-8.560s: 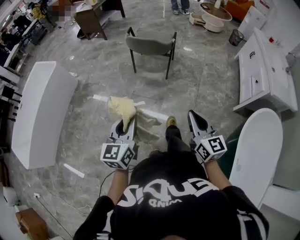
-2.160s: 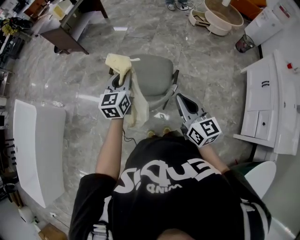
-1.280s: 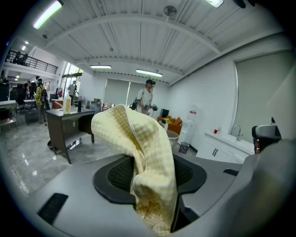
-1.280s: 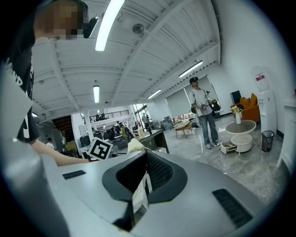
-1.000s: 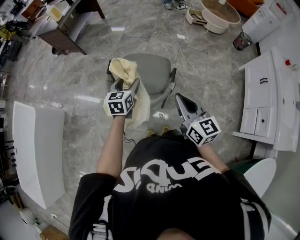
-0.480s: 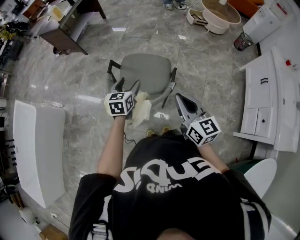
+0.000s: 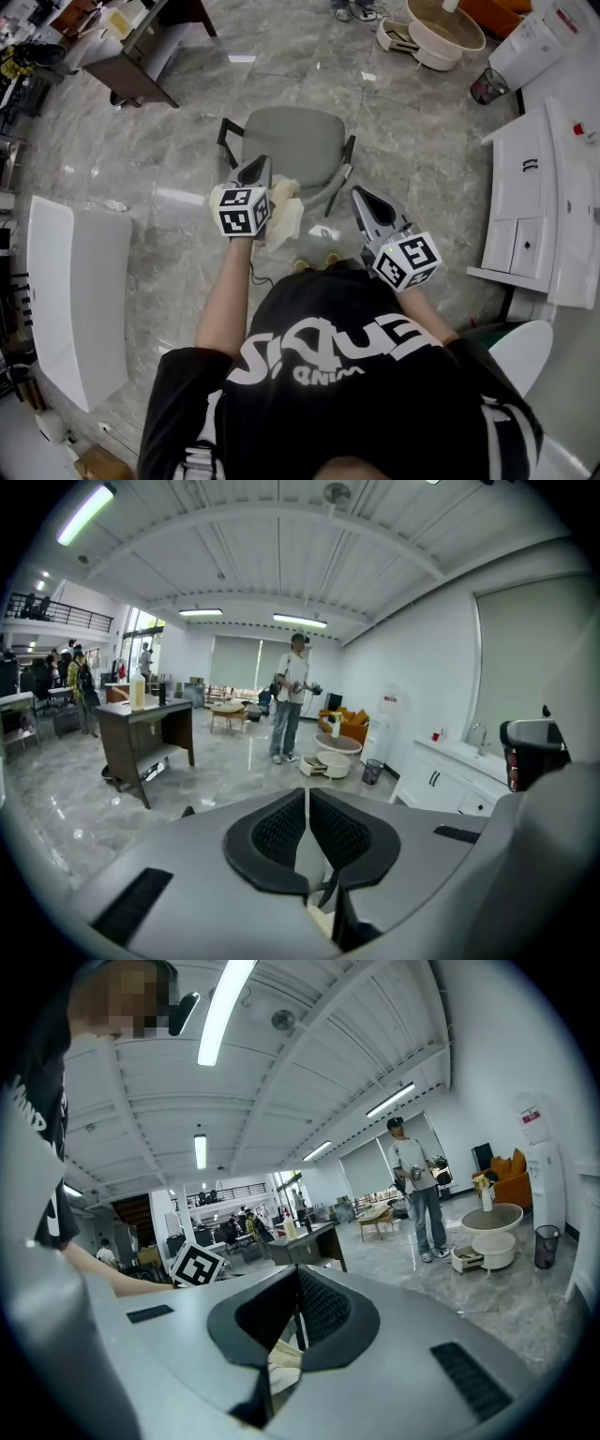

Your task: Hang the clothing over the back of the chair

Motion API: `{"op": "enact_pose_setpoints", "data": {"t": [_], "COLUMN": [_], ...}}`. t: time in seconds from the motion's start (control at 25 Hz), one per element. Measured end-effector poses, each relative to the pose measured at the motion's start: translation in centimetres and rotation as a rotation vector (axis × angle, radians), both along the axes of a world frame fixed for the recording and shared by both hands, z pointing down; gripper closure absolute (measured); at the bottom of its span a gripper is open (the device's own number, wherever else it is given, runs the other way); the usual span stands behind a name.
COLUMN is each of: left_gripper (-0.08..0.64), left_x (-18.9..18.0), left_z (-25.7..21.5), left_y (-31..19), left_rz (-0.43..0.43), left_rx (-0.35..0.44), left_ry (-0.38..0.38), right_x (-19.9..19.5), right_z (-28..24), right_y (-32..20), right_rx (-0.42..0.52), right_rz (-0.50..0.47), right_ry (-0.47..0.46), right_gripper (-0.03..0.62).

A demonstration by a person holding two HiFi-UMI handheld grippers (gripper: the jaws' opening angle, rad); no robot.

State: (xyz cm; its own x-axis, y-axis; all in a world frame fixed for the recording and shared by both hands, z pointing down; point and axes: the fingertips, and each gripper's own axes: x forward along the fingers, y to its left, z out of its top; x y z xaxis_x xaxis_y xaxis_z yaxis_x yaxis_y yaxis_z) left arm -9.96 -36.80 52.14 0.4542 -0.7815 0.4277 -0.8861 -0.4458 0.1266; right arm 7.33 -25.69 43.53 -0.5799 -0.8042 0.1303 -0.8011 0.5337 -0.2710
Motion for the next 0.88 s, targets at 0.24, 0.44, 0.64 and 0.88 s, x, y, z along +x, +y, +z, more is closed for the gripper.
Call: {"op": "enact_pose_setpoints", "data": {"t": [0.24, 0.44, 0.64, 0.88], "left_gripper": [0.545, 0.545, 0.545, 0.545], "left_x": [-0.1, -0.4, -0.7, -1.8], "left_z": [-1.2, -2.7, -4.9, -7.0], "left_y": [0.6, 1.4, 3.1, 6.5], "left_rz": [0.000, -0.022, -0.024, -0.060], "left_rx": [0.017, 0.022, 0.065, 0.109], "left_ry": [0.014, 0.054, 0.091, 0.135], "right_x": [-0.5, -0.5, -0.7, -0.8], "right_z": [-0.2, -0.4, -0.6, -0.8], "right_y": [0.0, -0.1, -0.5, -0.6], "right_rx": [0.002, 0.008, 0.015, 0.023], "right_rz": [-0.018, -0.031, -0.041, -0.053], "right_ry": [0.001, 0.002, 0.005, 0.007], "right_gripper": [0.578, 0.578, 0.578, 0.578]}}
